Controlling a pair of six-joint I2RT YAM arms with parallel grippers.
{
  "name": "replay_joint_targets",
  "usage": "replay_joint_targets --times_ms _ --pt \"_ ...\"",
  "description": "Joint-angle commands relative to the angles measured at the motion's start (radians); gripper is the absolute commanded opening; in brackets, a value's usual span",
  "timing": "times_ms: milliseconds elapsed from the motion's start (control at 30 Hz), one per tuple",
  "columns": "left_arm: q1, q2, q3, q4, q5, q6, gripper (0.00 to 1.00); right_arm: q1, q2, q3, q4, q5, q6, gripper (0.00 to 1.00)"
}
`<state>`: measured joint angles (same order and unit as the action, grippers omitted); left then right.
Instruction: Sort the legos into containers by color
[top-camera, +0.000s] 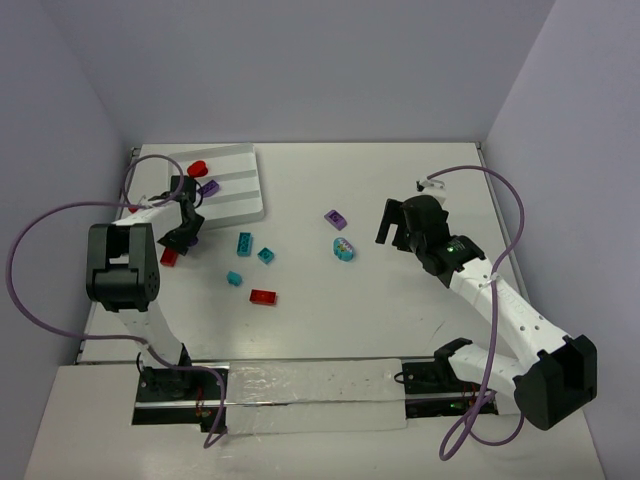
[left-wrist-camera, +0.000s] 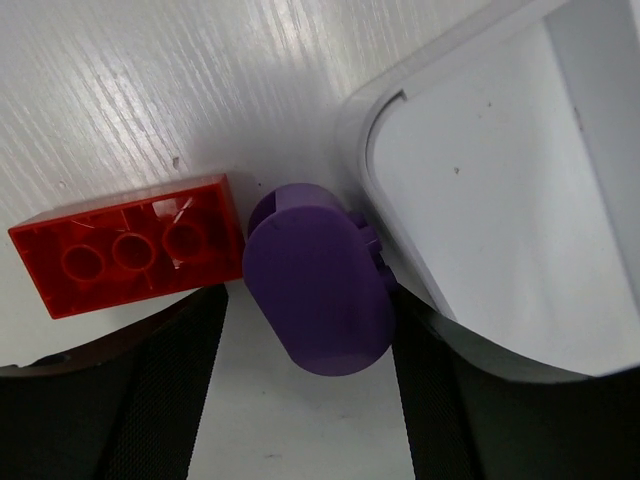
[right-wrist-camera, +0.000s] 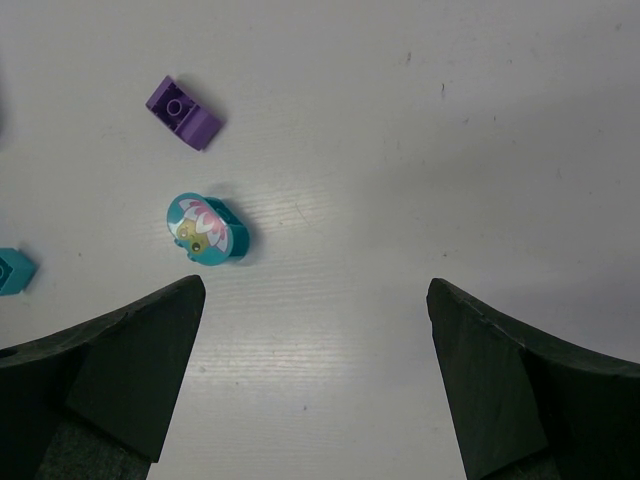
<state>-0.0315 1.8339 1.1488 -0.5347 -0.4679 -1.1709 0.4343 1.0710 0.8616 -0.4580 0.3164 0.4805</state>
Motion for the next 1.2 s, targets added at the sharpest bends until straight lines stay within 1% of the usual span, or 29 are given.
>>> replay_joint_targets --times_ms 0,67,167,300,433,467,567,700,733,767,867,933,967,1000,1067,1167 --pt "0.012 0.0 -0.017 0.071 0.017 -0.003 0.76 0.007 -0.018 -0.005 0.006 0.02 -0.011 1.0" --pt "0.012 -0.003 -0.025 0.08 0.024 0.003 0.74 0.007 -0.018 -0.005 0.006 0.021 -0.011 1.0" --pt "0.01 -0.019 -0.045 0.092 0.032 0.012 0.65 0.007 -0.013 -0.003 0.008 0.018 -0.007 1.0" --pt "0.009 -0.039 -0.069 0.108 0.049 0.032 0.49 0.007 -0.009 -0.002 0.01 0.012 0.0 1.0" --pt "-0.005 -0.062 -0.087 0.113 0.068 0.05 0.38 0.007 -0.006 -0.003 0.012 0.007 0.003 1.0" --pt "-0.006 -0.062 -0.089 0.11 0.071 0.051 0.38 0.007 -0.006 -0.002 0.013 0.007 0.003 1.0" --pt "-0.071 -0.098 -0.098 0.093 0.055 0.059 0.27 0.007 0.001 -0.001 0.013 0.008 0.006 1.0" --pt "-0.174 -0.148 -0.079 0.052 0.017 0.071 0.17 0.007 0.004 -0.001 0.013 0.006 0.009 1.0" --pt "-0.175 -0.148 -0.07 0.039 0.008 0.073 0.17 0.007 0.003 -0.001 0.012 0.007 0.009 1.0" --pt "-0.205 -0.166 -0.049 0.024 0.0 0.082 0.16 0.007 0.003 -0.001 0.013 0.007 0.007 1.0" --pt "-0.249 -0.191 0.025 0.0 -0.028 0.128 0.16 0.007 0.002 0.009 0.008 0.016 0.001 1.0" --pt "-0.255 -0.188 0.084 -0.005 -0.015 0.172 0.17 0.007 0.001 0.017 0.002 0.024 0.0 1.0" --pt "-0.255 -0.187 0.087 -0.007 -0.015 0.173 0.17 0.008 0.001 0.018 0.001 0.024 0.0 1.0" --pt "-0.257 -0.17 0.147 -0.004 -0.002 0.201 0.17 0.009 -0.001 0.021 -0.001 0.024 -0.003 1.0" --pt "-0.257 -0.136 0.208 -0.002 -0.004 0.234 0.17 0.008 -0.005 0.022 -0.001 0.026 -0.002 1.0" --pt "-0.255 -0.042 0.31 -0.028 -0.021 0.282 0.18 0.008 -0.009 0.024 -0.005 0.029 -0.002 1.0"
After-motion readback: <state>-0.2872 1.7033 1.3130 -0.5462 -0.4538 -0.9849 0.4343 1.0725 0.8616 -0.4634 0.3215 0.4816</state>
